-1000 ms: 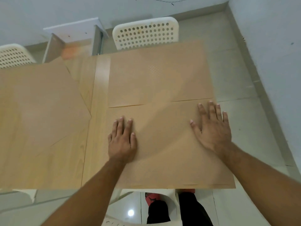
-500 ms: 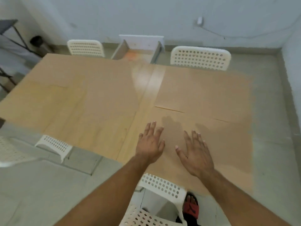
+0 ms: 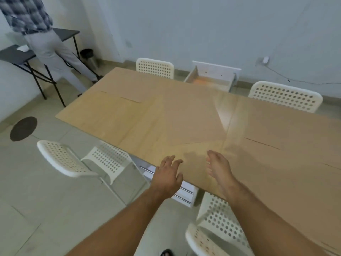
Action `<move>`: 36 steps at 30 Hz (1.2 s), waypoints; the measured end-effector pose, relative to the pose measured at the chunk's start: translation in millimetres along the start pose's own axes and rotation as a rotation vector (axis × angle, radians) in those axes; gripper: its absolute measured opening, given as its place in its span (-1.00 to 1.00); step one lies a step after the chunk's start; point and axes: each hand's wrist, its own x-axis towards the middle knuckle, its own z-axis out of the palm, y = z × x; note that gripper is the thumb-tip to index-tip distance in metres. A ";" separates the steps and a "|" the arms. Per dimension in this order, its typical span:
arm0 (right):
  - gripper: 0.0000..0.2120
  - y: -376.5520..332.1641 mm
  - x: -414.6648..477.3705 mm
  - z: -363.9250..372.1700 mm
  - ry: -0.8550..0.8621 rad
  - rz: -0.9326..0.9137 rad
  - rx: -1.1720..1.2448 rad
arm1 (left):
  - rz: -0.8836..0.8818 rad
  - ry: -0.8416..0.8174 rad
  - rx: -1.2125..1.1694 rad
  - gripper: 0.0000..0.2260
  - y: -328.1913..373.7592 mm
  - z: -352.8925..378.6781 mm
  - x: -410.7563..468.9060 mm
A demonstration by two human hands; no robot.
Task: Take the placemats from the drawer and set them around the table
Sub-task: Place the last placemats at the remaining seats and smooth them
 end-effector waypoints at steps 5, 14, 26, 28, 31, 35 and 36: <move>-0.66 -3.8 -5.4 54.9 -0.019 0.128 0.215 | 0.024 0.047 -0.018 -0.59 -51.3 -47.6 6.0; -0.45 -0.7 36.9 76.8 0.102 0.217 0.389 | 0.131 -0.108 0.052 -0.54 -61.7 -43.8 73.2; -0.38 -19.6 120.0 88.0 0.231 0.362 0.742 | 0.256 -0.372 0.268 -0.41 -48.1 -28.7 206.1; -0.40 -21.8 125.2 90.6 0.256 0.372 0.750 | 0.298 -0.380 0.303 -0.37 -48.8 -24.1 224.0; -0.41 -23.0 130.2 96.3 0.271 0.398 0.814 | 0.342 -0.427 0.347 -0.31 -51.4 -15.2 243.4; -0.40 -25.4 136.8 102.9 0.299 0.404 0.896 | 0.436 -0.345 0.377 -0.31 -57.3 -5.7 255.5; -0.39 -24.8 137.0 103.6 0.302 0.406 0.901 | 0.462 -0.308 0.386 -0.33 -58.4 -5.9 255.7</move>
